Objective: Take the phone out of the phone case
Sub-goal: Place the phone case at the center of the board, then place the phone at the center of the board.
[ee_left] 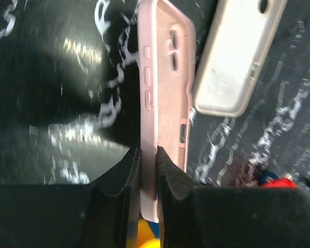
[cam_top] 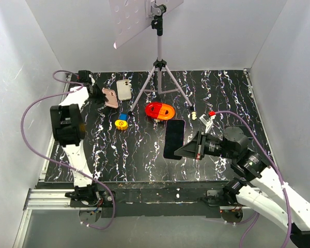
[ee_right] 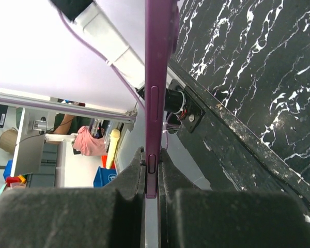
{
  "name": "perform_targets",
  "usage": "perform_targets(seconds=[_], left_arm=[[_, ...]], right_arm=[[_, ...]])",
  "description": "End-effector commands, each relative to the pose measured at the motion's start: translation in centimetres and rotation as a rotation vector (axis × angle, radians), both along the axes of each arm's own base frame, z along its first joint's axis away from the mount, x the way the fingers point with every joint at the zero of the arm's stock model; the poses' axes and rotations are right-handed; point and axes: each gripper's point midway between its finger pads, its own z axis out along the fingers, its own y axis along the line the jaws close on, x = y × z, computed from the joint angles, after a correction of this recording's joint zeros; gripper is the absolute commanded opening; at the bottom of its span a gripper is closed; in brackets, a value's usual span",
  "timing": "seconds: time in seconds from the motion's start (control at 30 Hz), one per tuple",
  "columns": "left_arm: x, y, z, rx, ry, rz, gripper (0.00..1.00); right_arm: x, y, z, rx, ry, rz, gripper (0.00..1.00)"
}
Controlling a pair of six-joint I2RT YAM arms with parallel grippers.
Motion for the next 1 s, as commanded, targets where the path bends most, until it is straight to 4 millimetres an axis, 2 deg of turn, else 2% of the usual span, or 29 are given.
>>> perform_targets(seconds=[0.0,0.1,0.23,0.43,0.5,0.6,0.67,0.73,0.77,0.8,0.83,0.9,0.97], left_arm=[[3.5,0.1,0.0,0.046,-0.058,-0.165,0.00],[5.0,-0.2,-1.0,0.037,-0.047,-0.231,0.01],[5.1,-0.2,-2.0,0.030,-0.027,-0.228,0.09],[5.9,0.1,-3.2,-0.050,0.009,-0.156,0.06],[6.3,-0.1,-3.0,-0.085,0.007,-0.133,0.09],[6.5,0.5,-3.0,-0.071,0.012,-0.102,0.29],[5.9,1.0,-3.0,-0.070,0.030,-0.067,0.45],[5.0,1.4,-2.1,-0.089,0.039,-0.013,0.61],[4.5,1.8,-1.3,-0.075,0.037,0.020,0.74],[3.9,1.9,-0.3,-0.068,0.030,0.047,0.79],[3.0,2.1,-0.2,-0.066,0.039,0.075,0.83],[1.7,2.8,1.8,-0.041,0.023,0.141,0.97],[0.2,3.0,4.7,-0.020,-0.021,0.189,0.98]], right_arm=[[-0.3,-0.9,1.6,0.058,-0.062,-0.035,0.01],[-0.2,-1.6,1.1,0.040,-0.059,-0.069,0.01],[0.8,-2.1,0.6,0.015,-0.047,-0.135,0.01],[2.9,-1.2,-0.7,-0.003,0.044,-0.160,0.01],[3.4,-1.0,-1.1,-0.001,0.067,-0.164,0.01],[4.6,-1.5,-2.7,-0.014,0.144,-0.233,0.01],[5.7,-2.3,-4.2,-0.014,0.220,-0.307,0.01],[7.1,-3.7,-6.2,-0.023,0.293,-0.403,0.01],[7.8,-4.6,-7.5,-0.046,0.340,-0.461,0.01],[8.6,-5.9,-9.0,-0.077,0.386,-0.531,0.01],[9.6,-7.4,-10.5,-0.110,0.427,-0.611,0.01],[11.0,-10.7,-13.4,-0.176,0.508,-0.764,0.01],[12.0,-15.1,-16.1,-0.210,0.602,-0.960,0.01]])
